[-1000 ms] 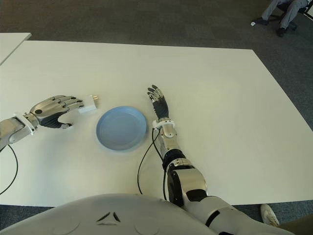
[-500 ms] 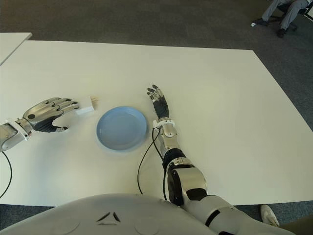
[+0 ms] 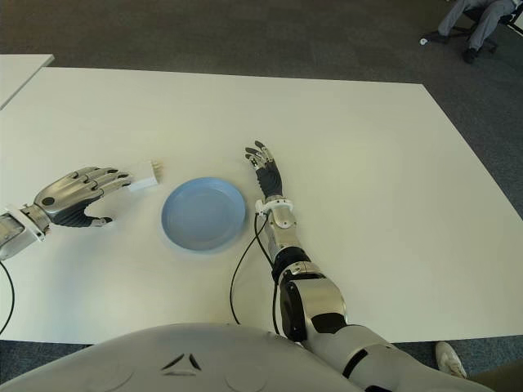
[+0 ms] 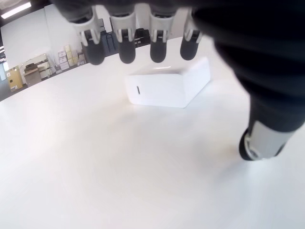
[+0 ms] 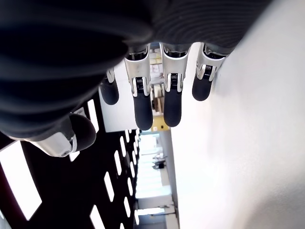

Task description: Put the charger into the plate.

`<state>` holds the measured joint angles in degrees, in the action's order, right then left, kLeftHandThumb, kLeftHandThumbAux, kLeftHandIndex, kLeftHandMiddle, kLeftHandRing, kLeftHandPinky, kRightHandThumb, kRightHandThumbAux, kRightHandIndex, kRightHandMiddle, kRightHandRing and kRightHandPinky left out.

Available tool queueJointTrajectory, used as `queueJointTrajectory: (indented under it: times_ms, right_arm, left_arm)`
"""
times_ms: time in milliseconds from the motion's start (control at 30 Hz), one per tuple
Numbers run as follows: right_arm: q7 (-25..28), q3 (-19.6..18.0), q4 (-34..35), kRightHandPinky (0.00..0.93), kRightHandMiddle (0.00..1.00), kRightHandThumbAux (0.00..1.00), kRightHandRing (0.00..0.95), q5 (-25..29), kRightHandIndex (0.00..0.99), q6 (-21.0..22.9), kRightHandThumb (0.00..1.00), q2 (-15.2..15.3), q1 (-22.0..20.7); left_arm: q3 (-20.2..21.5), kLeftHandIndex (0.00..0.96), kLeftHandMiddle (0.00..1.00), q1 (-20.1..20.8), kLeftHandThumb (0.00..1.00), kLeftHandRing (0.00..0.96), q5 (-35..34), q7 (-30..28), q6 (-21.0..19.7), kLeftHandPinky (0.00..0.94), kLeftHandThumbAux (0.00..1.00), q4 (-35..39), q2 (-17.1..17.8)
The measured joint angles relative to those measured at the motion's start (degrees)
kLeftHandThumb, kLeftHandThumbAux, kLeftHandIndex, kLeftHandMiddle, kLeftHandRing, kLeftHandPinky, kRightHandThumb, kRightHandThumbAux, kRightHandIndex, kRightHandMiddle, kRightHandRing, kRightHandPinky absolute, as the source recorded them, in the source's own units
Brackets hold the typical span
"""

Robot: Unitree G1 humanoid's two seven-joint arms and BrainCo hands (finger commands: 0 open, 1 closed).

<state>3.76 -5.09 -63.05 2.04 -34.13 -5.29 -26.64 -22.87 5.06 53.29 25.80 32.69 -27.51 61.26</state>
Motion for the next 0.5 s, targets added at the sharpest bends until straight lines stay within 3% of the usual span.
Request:
queueJointTrajectory:
  times_ms: [200, 500]
  right_arm:
    - [0.0, -0.1, 0.0, 0.098, 0.252, 0.451, 0.214, 0.0, 0.102, 0.0, 0.000, 0.0, 0.0]
    - [-0.4, 0.0, -0.6, 0.093, 0.248, 0.464, 0.210, -0.6, 0.100, -0.1, 0.000, 0.0, -0.3]
  left_arm:
    - [4.3, 0.000, 0.009, -1.9, 0.028, 0.004, -4.0, -3.1, -1.5, 0.033, 0.521, 3.5, -0.1]
    - [13.3, 0.000, 0.000, -1.8, 0.157, 0.000, -15.4, -13.8, -9.6, 0.029, 0.412, 9.8, -2.8]
